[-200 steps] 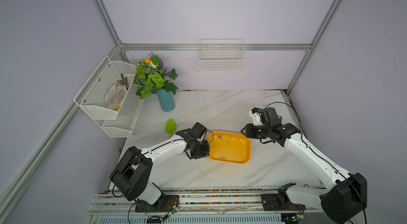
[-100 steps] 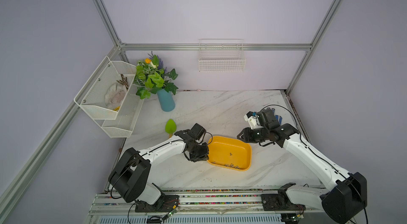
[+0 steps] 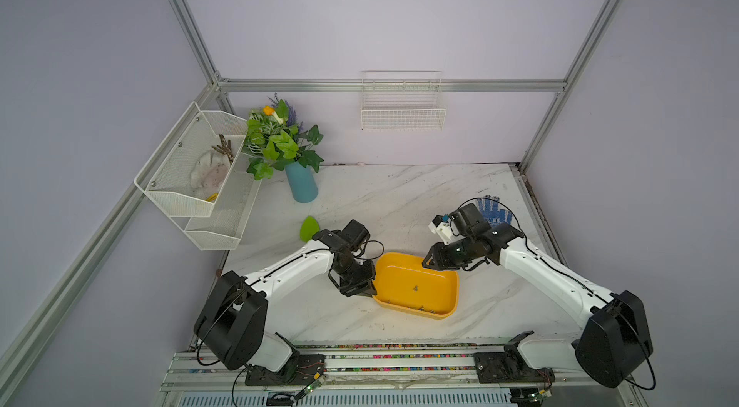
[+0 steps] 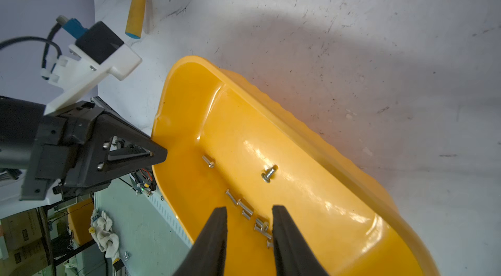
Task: Take out the screws from the storage box
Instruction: Pick up the storage box at the center of the board, then place the storage box at the center of the board.
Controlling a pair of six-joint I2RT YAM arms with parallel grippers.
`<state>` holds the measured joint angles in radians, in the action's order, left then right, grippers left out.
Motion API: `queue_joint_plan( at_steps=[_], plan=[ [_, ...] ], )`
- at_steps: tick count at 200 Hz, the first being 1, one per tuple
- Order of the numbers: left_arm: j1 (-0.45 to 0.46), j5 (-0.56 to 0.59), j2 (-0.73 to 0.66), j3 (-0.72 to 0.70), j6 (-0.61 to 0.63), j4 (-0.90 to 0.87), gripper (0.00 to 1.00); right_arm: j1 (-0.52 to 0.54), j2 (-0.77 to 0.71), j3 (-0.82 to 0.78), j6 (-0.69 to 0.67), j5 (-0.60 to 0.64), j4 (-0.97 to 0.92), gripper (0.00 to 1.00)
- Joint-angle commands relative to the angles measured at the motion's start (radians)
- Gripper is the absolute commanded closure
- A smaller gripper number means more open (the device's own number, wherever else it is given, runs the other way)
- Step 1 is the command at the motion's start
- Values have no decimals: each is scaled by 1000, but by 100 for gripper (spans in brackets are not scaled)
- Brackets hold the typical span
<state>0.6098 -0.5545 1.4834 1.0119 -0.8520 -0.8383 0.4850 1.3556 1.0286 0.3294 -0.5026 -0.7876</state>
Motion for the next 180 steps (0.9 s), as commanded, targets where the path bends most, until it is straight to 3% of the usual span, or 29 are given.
queue_joint_plan(
  at_steps=[1,23,48,67,123,148,159,180],
  plan=[
    [-17,-79,-7,133,36,-57,100,22,17,-5,-37,54,-27,66],
    [-18,-94,-21,136,45,-73,100,23,48,-16,-58,119,-22,65],
    [-19,-163,-27,97,38,-23,100,22,116,-41,-54,95,30,66],
    [-19,-148,-29,63,34,-12,100,37,119,-42,-47,59,76,66],
    [-25,-104,-17,-26,36,12,100,48,56,10,-78,185,30,68],
    [-30,-61,1,-34,57,-17,100,51,8,-12,-53,101,101,68],
    [-30,-58,13,-46,57,-10,100,50,-22,-11,-41,125,126,68],
    [-29,-69,17,-50,71,-23,100,50,-21,7,-84,268,77,57]
  ],
)
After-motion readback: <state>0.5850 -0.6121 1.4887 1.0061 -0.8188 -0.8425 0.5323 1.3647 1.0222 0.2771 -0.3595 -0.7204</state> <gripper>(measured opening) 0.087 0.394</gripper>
